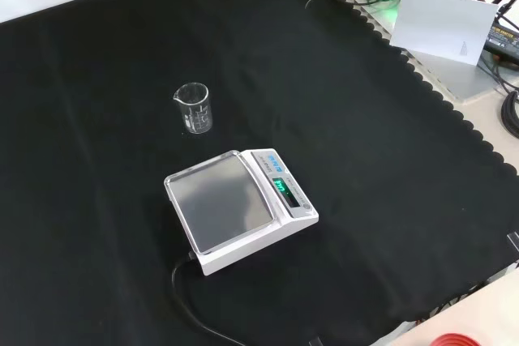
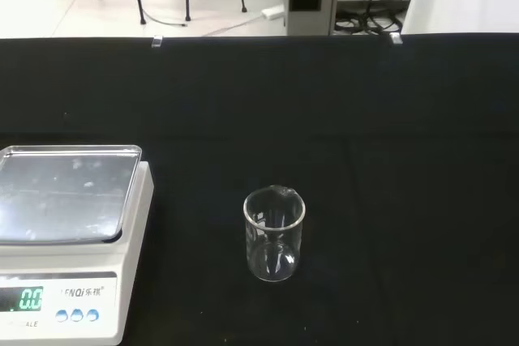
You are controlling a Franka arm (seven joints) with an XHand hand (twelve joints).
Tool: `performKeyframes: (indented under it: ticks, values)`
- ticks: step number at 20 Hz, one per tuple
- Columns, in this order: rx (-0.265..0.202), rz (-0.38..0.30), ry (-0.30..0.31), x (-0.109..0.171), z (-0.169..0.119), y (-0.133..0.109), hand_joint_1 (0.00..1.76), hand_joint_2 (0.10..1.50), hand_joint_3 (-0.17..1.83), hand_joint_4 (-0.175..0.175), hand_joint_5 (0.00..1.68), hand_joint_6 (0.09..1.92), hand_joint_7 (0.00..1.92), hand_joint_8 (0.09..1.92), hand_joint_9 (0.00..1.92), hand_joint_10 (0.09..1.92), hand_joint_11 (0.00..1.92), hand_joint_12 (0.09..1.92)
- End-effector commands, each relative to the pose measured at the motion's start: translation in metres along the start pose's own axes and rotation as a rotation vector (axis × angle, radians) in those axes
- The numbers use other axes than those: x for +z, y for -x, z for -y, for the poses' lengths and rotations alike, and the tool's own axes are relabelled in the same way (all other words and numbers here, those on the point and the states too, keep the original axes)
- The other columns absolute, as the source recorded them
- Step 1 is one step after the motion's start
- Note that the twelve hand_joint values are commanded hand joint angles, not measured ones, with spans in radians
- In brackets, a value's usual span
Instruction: Pick up the beaker.
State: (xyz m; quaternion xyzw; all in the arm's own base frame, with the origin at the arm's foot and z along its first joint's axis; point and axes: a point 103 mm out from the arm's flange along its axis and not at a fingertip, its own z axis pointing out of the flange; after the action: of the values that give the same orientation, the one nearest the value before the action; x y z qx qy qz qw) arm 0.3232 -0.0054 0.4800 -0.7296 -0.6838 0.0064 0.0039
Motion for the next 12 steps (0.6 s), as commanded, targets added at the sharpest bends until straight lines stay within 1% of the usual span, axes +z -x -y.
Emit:
performKeyframes:
  ticks: [1,4,7,8,11,12]
  values:
    - [-0.027,-0.009,0.0,0.004,-0.044,0.044,0.65,0.7,0.37,-0.049,0.32,0.53,0.44,0.77,0.48,0.84,0.26,1.41]
    - [-0.023,-0.008,-0.022,0.011,-0.055,0.067,0.63,0.68,0.34,-0.037,0.3,0.46,0.38,0.77,0.47,0.84,0.25,1.42]
    - [-0.011,0.003,-0.045,0.019,-0.071,0.072,0.6,0.67,0.3,-0.029,0.28,0.38,0.32,0.76,0.45,0.84,0.22,1.43]
    - [-0.008,0.0,-0.051,0.022,-0.076,0.068,0.6,0.67,0.29,-0.026,0.27,0.35,0.3,0.76,0.44,0.84,0.21,1.44]
    - [-0.012,-0.008,-0.083,0.035,-0.095,0.042,0.59,0.67,0.27,-0.022,0.26,0.3,0.27,0.75,0.42,0.84,0.2,1.44]
    - [-0.013,-0.009,-0.087,0.037,-0.097,0.04,0.59,0.67,0.26,-0.021,0.25,0.29,0.26,0.75,0.42,0.84,0.2,1.44]
